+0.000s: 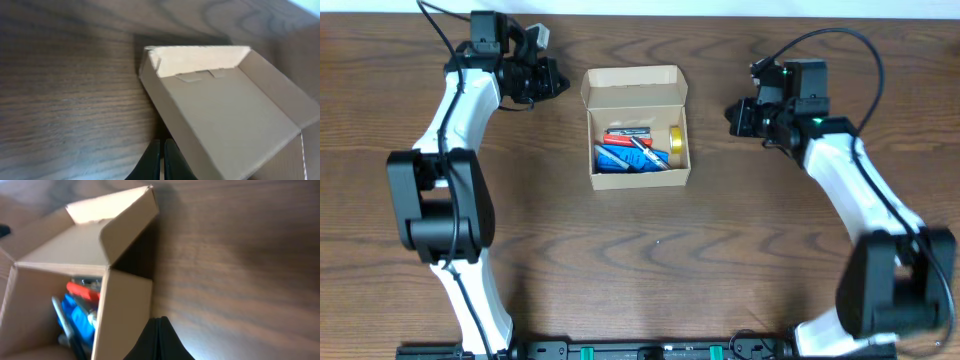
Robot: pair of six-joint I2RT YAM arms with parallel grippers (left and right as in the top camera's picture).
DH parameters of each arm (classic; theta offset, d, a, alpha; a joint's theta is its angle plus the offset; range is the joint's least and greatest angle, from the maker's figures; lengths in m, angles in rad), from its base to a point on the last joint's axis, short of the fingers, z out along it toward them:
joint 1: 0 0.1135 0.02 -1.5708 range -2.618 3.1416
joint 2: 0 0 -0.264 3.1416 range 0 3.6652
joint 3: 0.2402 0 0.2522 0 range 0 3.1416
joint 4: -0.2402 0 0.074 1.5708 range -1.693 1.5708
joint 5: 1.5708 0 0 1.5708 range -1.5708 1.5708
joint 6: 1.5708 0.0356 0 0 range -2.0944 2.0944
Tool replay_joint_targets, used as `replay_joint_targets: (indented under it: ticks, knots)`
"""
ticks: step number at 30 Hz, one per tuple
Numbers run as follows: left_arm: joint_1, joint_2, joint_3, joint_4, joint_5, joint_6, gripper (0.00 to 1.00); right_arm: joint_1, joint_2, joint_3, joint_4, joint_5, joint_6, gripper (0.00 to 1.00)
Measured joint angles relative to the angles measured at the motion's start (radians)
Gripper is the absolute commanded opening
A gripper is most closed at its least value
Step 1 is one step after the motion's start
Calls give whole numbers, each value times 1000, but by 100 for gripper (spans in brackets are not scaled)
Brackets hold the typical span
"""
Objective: Pack container
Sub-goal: 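Bring both grippers to the box's side flaps and push them inward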
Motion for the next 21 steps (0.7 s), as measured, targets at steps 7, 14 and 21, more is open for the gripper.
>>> replay_joint_targets:
  ticks: [7, 14, 21]
  knots:
    - [20, 150, 56, 4, 80, -93, 6, -2, 258, 28, 230, -144, 163, 1]
    - [15, 184, 59, 32, 115, -135, 6, 1, 417, 147, 261, -198, 240, 1]
    - [2, 184, 65, 84, 141, -179, 6, 27, 486, 243, 346, -217, 309, 1]
